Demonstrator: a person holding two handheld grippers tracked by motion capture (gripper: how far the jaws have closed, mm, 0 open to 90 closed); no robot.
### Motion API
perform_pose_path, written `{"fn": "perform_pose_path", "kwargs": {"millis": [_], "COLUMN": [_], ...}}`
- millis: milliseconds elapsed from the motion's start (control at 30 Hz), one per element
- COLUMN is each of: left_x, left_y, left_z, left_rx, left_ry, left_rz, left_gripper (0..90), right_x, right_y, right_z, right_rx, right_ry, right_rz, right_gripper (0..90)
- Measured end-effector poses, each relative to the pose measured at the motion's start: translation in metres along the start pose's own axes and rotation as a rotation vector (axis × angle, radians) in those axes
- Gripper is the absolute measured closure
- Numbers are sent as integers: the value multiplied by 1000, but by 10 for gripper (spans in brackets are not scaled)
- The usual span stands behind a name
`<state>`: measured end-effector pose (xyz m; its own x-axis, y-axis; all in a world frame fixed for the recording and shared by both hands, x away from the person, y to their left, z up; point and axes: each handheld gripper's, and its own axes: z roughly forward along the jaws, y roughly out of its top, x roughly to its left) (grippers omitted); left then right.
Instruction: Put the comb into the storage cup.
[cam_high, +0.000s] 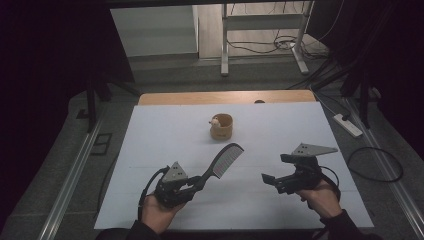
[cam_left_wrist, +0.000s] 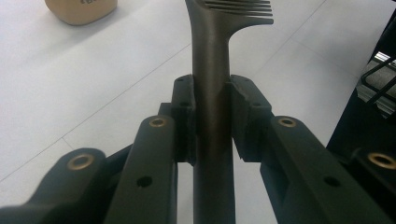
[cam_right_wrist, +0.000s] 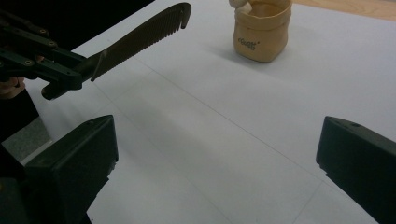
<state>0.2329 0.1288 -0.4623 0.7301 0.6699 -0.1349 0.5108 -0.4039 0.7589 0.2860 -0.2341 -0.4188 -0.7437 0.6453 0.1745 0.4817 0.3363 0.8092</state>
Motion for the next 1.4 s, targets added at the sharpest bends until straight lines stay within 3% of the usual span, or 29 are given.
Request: {"fn": "perform_pose_path", "kwargs": {"millis": [300,567,1000,1400], "left_x": [-1,0,-1,-2], "left_y": [1,1,1,2], "left_z": [3,4,6,6], "left_rx": [3,0,-5,-30], "left_ry": [-4,-7,-15,-15], "left_rz": [7,0,18,32], "left_gripper": [722,722,722,722], "right_x": [-1,-2,-2,1], "right_y": [9,15,27,42], "right_z": [7,13,25,41], "right_rx": [4,21,26,62], "right_ry": [13,-3,76,86], "right_rz": [-6,18,72,69], "right_gripper": [0,0,0,0]}}
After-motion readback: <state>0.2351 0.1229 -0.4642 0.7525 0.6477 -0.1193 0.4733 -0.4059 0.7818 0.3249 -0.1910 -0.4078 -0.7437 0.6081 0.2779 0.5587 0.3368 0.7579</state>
